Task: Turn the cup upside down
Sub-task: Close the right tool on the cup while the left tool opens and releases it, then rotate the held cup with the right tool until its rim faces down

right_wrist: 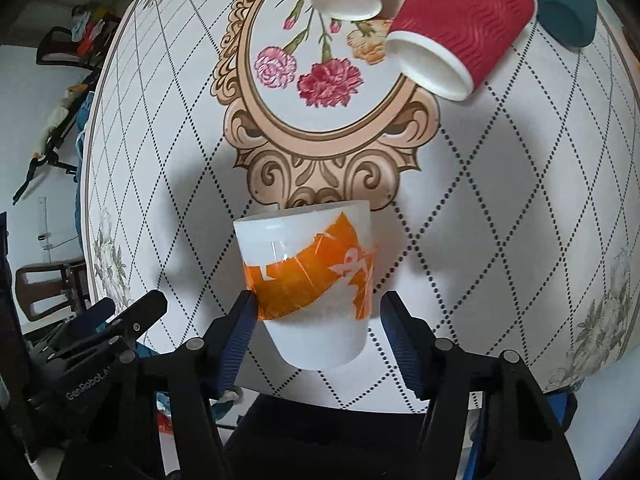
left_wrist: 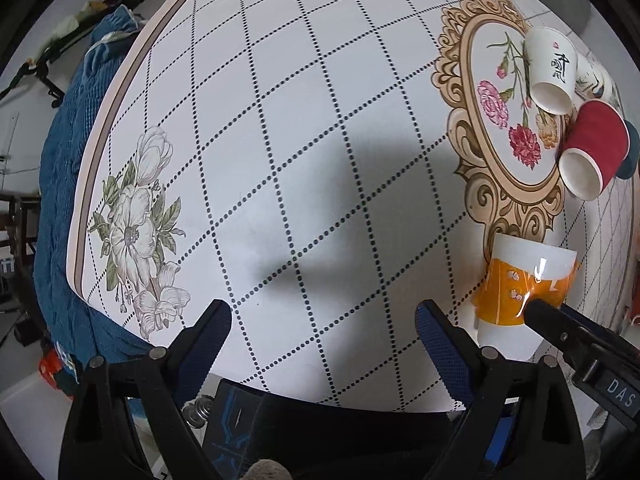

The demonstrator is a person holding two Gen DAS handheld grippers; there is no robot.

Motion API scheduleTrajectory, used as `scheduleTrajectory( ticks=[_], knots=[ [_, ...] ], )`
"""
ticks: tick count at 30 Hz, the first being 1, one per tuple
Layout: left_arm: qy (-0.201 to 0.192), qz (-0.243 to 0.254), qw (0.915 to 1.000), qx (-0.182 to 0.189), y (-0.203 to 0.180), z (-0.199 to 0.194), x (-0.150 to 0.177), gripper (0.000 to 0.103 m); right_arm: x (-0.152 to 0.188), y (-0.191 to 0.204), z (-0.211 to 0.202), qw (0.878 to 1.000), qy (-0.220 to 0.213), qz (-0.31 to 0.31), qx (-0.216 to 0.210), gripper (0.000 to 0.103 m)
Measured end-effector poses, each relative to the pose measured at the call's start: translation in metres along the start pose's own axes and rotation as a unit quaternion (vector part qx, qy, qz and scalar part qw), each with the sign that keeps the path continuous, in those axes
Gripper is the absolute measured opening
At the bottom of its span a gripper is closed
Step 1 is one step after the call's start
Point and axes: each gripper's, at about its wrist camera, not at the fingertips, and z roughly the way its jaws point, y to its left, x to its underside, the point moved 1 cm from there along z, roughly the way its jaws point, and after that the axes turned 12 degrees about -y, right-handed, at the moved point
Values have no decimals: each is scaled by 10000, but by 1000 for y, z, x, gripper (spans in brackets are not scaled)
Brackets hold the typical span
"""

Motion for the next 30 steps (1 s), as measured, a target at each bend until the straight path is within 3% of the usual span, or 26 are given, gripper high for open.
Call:
scheduleTrajectory(
  ticks=[9,11,14,16,18,20,21,22,23,24,25,26,27,28,29,30],
  knots=[
    [-158,47,9998,-72,9,1,1,94,-2,4,-4,9999,59,-139,29,64],
    [-189,52,9998,-92,9,-6,-4,94,-2,4,-10,9995,71,-292,26,75],
    [-226,118,9994,-235,8,-4,-5,101,-4,11,-26,9965,62,-816,-161,81],
    [-247,136,9992,-267,9,0,-3,101,-6,23,-44,9856,-154,-1683,89,89],
    [-241,111,9993,-268,12,4,-2,101,-5,37,-60,9593,-418,-2754,464,91],
    [-197,106,9994,-268,11,8,-1,101,3,53,-68,9059,-620,-4060,1034,91],
    [-180,109,9994,-277,11,10,0,101,11,61,-69,8688,-684,-4739,1259,91],
    [-168,125,9994,-288,11,12,0,101,25,69,-66,8086,-734,-5617,1592,91],
    [-164,156,9993,-307,11,13,0,101,34,71,-63,7673,-728,-6120,1773,91],
    [-166,196,9991,-338,10,14,0,101,51,73,-55,6945,-730,-6863,2031,91],
    [-171,238,9989,-365,11,16,2,101,64,73,-48,6367,-686,-7365,2181,91],
    [-177,291,9987,-386,10,18,2,101,73,71,-43,5941,-642,-7692,2264,91],
    [-182,342,9984,-416,8,21,2,101,84,68,-36,5430,-599,-8041,2343,91],
    [-184,385,9981,-450,8,23,3,102,98,64,-27,4831,-520,-8411,2375,91],
    [-181,425,9979,-444,7,25,3,102,104,66,-22,4613,-309,-8577,2248,91],
    [-171,463,9979,-430,6,27,3,102,112,63,-17,4222,-252,-8786,2218,91]
  ],
)
